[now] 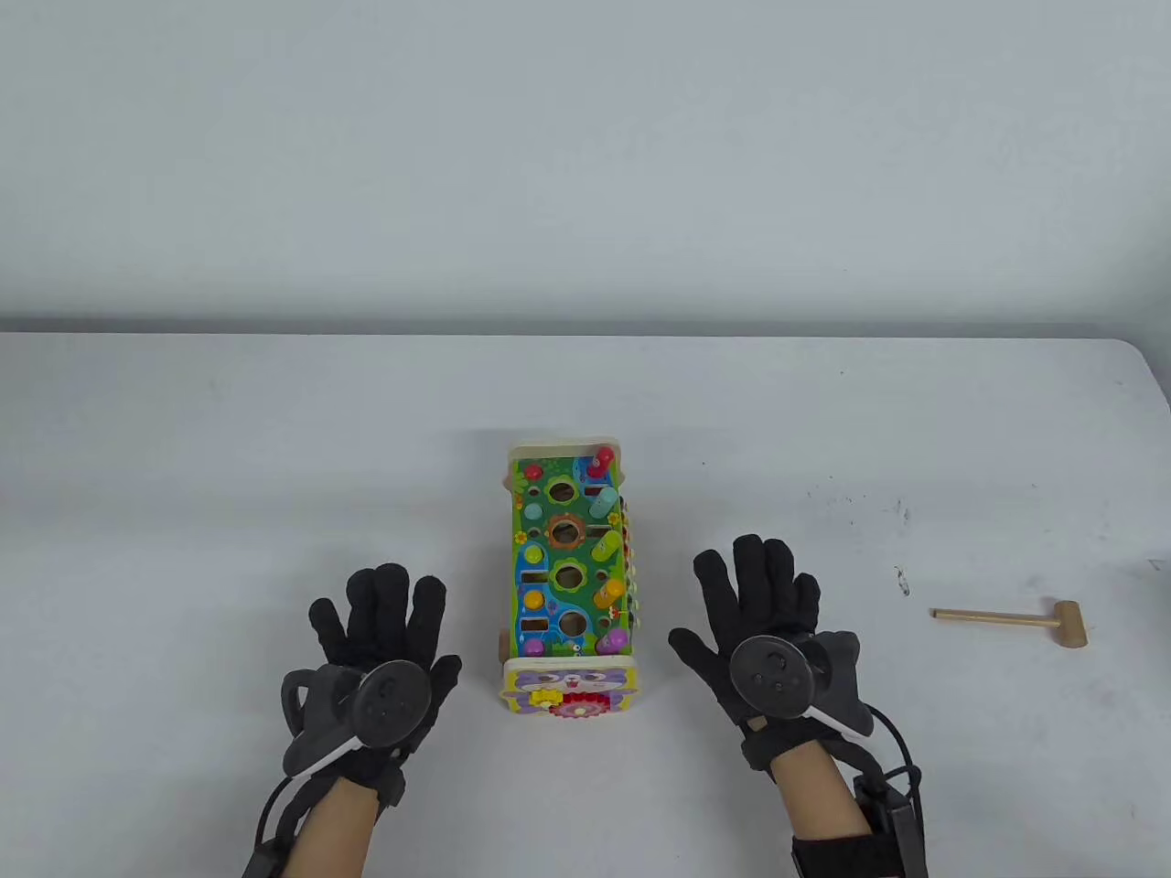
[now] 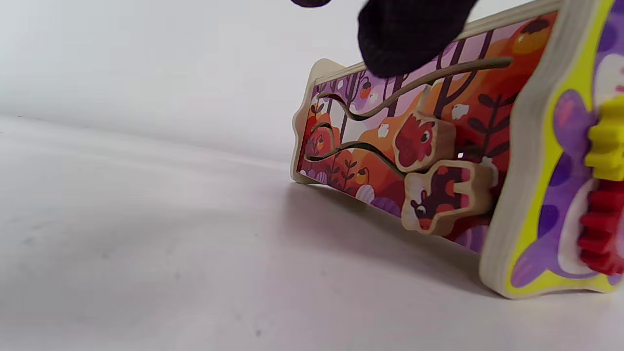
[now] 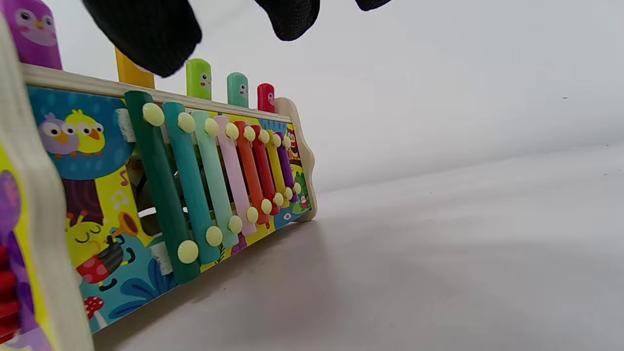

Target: Whack-a-mole

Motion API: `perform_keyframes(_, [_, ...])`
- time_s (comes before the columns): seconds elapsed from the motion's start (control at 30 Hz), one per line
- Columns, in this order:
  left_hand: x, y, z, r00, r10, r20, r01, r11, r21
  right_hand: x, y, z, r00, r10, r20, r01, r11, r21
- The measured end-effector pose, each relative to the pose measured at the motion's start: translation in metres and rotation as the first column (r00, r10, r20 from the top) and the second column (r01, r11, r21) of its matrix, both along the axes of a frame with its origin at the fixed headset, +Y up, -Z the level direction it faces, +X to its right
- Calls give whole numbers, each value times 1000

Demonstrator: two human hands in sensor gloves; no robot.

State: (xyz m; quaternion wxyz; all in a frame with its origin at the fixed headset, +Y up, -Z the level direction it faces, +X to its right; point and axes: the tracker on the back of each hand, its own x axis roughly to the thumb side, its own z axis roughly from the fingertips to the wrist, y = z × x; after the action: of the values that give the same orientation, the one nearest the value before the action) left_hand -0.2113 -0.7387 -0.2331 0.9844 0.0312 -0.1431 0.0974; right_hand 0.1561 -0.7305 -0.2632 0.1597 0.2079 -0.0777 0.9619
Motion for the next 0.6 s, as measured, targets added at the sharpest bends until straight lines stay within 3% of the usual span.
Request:
perform_keyframes(0.5, [0, -1, 0, 1000, 21, 5, -21, 1000, -10, -1, -1, 0, 1000, -2, -1, 2, 1000, -8])
perform_keyframes(0.6, [0, -1, 0, 999, 34, 8, -34, 999, -17, 3, -2, -2, 999, 9, 45, -9, 1000, -6])
